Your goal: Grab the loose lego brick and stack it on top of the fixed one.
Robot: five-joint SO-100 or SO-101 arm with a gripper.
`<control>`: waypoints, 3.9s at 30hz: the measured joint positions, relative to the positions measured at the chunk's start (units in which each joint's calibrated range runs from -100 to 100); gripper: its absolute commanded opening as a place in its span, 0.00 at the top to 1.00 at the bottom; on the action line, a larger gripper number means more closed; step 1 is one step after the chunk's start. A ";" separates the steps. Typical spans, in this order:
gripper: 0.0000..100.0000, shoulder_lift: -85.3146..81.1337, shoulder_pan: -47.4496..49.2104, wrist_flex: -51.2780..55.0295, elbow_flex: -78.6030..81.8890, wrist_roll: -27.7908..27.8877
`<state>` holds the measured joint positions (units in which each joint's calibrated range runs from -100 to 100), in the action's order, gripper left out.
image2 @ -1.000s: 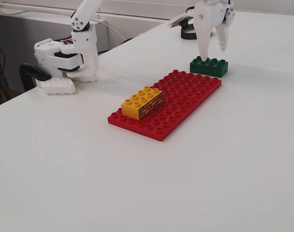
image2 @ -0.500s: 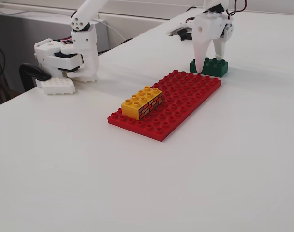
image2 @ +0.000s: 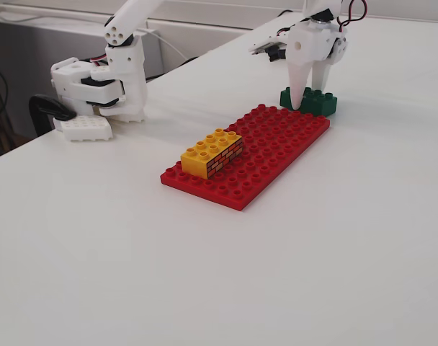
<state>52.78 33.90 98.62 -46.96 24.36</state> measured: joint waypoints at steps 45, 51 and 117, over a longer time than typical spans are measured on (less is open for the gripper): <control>0.91 -66.92 -32.12 -17.53 73.30 -21.63; 0.91 -67.09 -33.16 -19.17 76.27 -21.63; 0.91 -65.65 -36.42 -24.09 78.79 -20.64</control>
<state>-12.87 -2.52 74.53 31.83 3.72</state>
